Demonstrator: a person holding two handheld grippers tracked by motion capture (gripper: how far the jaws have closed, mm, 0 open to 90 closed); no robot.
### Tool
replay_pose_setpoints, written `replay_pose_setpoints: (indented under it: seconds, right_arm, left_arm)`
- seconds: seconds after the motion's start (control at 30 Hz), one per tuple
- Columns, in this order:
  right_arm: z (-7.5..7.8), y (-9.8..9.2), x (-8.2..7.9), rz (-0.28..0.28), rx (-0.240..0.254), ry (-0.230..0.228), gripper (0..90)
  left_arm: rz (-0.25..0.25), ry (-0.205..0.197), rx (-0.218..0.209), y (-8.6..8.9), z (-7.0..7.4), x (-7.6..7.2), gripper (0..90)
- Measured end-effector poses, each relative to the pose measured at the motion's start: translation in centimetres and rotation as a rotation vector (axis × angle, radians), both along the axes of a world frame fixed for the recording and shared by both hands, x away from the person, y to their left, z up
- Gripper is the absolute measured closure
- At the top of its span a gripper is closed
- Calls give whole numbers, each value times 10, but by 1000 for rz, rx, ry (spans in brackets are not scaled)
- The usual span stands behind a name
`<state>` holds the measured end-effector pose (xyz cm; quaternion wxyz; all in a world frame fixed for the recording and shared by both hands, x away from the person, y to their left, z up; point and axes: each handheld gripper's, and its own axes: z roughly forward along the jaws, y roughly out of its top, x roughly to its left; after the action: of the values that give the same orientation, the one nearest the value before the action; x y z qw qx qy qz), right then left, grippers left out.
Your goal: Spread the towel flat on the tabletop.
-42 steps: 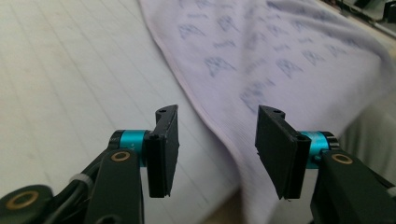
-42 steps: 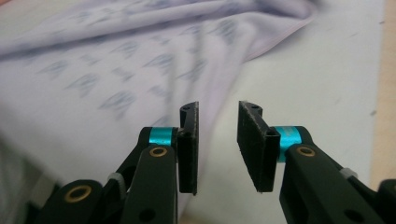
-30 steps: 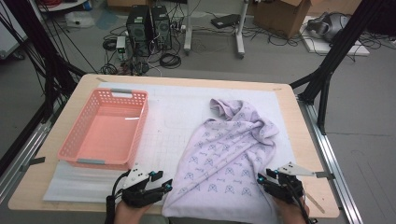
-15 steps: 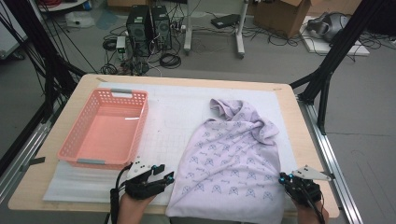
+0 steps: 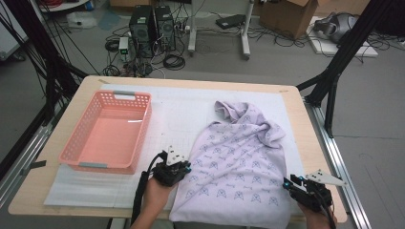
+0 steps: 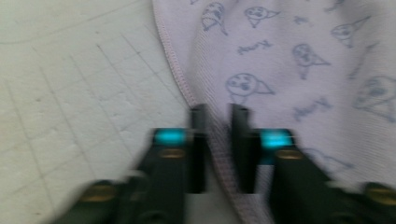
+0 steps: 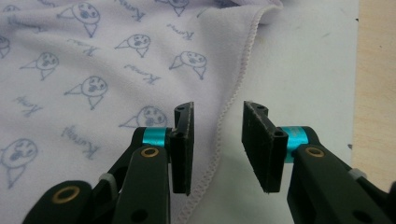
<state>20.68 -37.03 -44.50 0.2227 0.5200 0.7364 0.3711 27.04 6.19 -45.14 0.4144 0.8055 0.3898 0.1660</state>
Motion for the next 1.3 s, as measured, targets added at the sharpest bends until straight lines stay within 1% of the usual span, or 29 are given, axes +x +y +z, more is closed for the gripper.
replay_pose_setpoints:
  seconds: [0.07,0.1,0.13,0.23,0.33,0.37,0.47,0.5,0.57,0.6,0.63,0.67,0.7,0.73,0.77,0.8,0.83,0.9,0.93,1.0,1.03,1.07,1.13,1.17,1.2,1.23,1.27,1.3]
  right_arm:
    - [-1,1,0,2,4,1,641]
    - [-1,2,0,7,1,0,641]
    - [-1,2,0,9,1,0,641]
    - [-1,4,0,19,17,3,641]
    - [-3,9,1,35,29,8,626]
    - [-3,11,2,42,36,19,619]
    - [-4,22,4,75,60,28,591]
    - [-5,26,4,87,67,28,570]
    - [-6,36,7,118,80,35,548]
    - [-7,41,8,136,76,40,540]
    - [-8,46,8,138,51,29,542]
    - [-7,49,8,136,24,25,582]
    - [-7,50,8,132,-5,19,685]
    - [-6,48,8,151,4,29,875]
    - [-5,46,8,161,5,33,873]
    - [-5,45,7,171,-4,30,882]
    - [-4,44,6,180,-27,22,885]
    - [-3,37,3,165,-54,21,889]
    - [-2,31,1,143,-72,20,889]
    - [0,19,-3,99,-113,26,890]
    - [2,13,-6,77,-123,35,889]
    - [3,7,-8,68,-120,50,889]
    - [4,0,-13,73,-88,74,887]
    - [4,0,-15,84,-76,69,874]
    - [4,-1,-16,97,-49,66,865]
    - [4,0,-16,109,-31,59,823]
    - [4,0,-16,117,-16,50,738]
    - [4,0,-15,112,7,40,689]
  left_arm:
    - [8,1,-4,5,0,-4,872]
    - [23,0,-9,9,0,-6,872]
    - [31,2,-21,13,0,-9,873]
    - [74,13,-75,40,0,-24,873]
    - [90,16,-72,61,-1,-43,873]
    - [96,18,-74,68,-1,-49,873]
    - [108,7,-61,83,4,-67,873]
    - [105,10,-60,88,5,-72,873]
    - [97,18,-61,93,2,-82,872]
    - [88,26,-66,93,0,-85,872]
    - [75,27,-70,93,-1,-87,871]
    - [61,26,-77,91,-1,-87,868]
    - [53,24,-81,90,-1,-87,859]
    - [50,21,-98,89,0,-86,830]
    - [50,18,-119,88,1,-85,764]
    - [57,11,-135,87,2,-83,677]
    - [58,8,-151,86,2,-82,605]
    - [64,-17,-174,83,5,-77,518]
    - [67,-19,-183,82,6,-76,469]
    - [73,-25,-191,80,9,-70,454]
    - [72,-24,-201,78,10,-66,447]
    - [74,-23,-208,75,11,-62,445]
    - [65,-17,-205,68,11,-54,436]
    - [58,-16,-197,62,11,-47,436]
    - [50,-9,-192,57,10,-42,435]
    - [42,3,-186,52,10,-36,435]
    - [45,4,-182,47,9,-30,435]
    - [43,10,-171,44,8,-23,436]
